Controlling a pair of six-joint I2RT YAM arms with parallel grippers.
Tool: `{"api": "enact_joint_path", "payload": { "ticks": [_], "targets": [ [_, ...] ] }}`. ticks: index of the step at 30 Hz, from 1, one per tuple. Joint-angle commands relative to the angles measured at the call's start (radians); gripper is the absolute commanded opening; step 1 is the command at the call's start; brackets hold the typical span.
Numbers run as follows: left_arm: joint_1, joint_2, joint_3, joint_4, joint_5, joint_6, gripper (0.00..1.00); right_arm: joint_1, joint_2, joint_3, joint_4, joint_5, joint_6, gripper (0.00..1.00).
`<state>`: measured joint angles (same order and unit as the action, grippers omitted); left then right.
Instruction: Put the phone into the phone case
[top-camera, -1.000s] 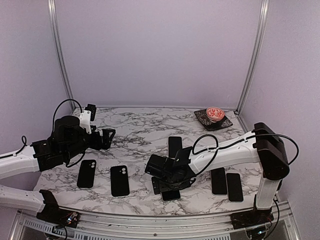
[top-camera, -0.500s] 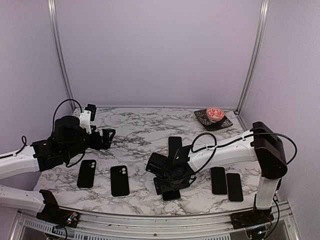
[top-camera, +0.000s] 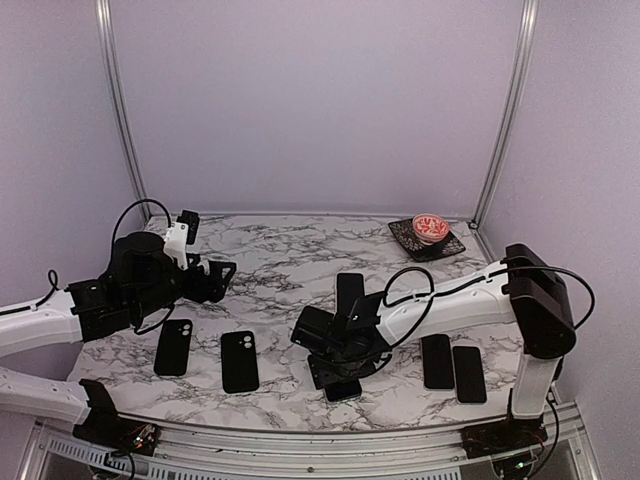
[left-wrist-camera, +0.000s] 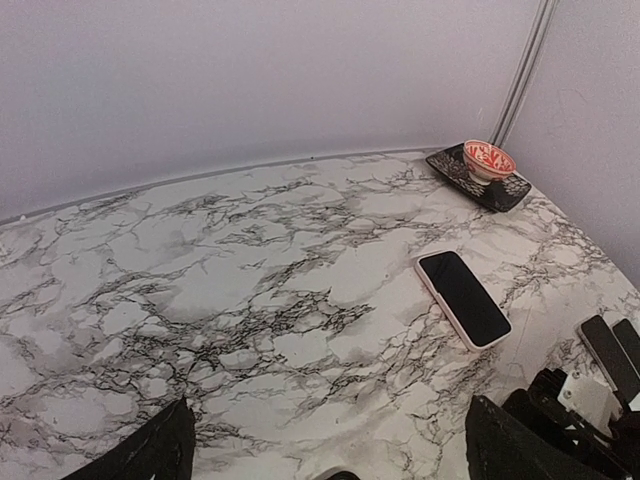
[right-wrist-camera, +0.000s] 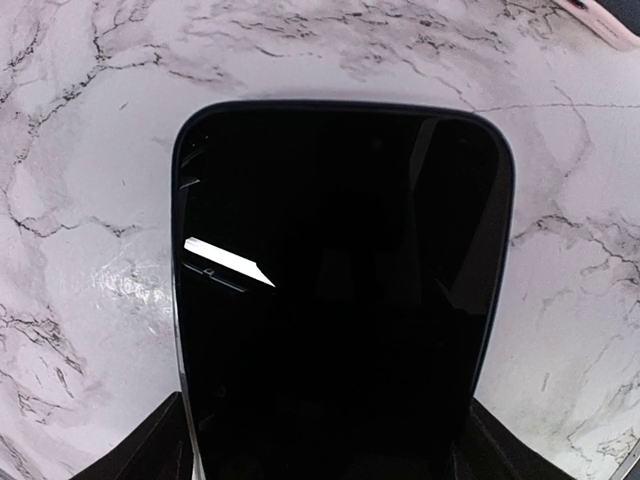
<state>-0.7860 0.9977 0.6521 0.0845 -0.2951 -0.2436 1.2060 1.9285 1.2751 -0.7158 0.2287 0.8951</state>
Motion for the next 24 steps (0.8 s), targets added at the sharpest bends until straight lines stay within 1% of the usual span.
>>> {"api": "enact_joint_path", "payload": {
  "ticks": [1,5,7,10,14,19,22,24],
  "targets": [
    [0.006,0.053,-0.009,0.059,0.117,-0.038,0.93,0.013,-0.063,-0.046,0.110,0.060,-0.044,0.45],
    [0.005,0.126,-0.016,0.118,0.239,-0.159,0.93,0.019,-0.124,-0.125,0.201,0.088,-0.060,0.42],
    [0.005,0.179,-0.014,0.145,0.283,-0.221,0.95,0.021,-0.159,-0.170,0.268,0.097,-0.086,0.41],
    [0.005,0.281,-0.004,0.198,0.361,-0.309,0.98,0.019,-0.199,-0.237,0.364,0.104,-0.118,0.40],
    [-0.007,0.422,0.019,0.313,0.485,-0.402,0.99,0.021,-0.225,-0.278,0.437,0.118,-0.154,0.39],
    [-0.057,0.546,0.068,0.439,0.534,-0.434,0.99,0.022,-0.275,-0.321,0.527,0.148,-0.211,0.38],
    [-0.067,0.631,0.091,0.497,0.578,-0.488,0.99,0.021,-0.295,-0.351,0.608,0.140,-0.242,0.38],
    [-0.073,0.670,0.103,0.533,0.601,-0.518,0.95,0.023,-0.289,-0.351,0.623,0.133,-0.253,0.38]
  ]
}}
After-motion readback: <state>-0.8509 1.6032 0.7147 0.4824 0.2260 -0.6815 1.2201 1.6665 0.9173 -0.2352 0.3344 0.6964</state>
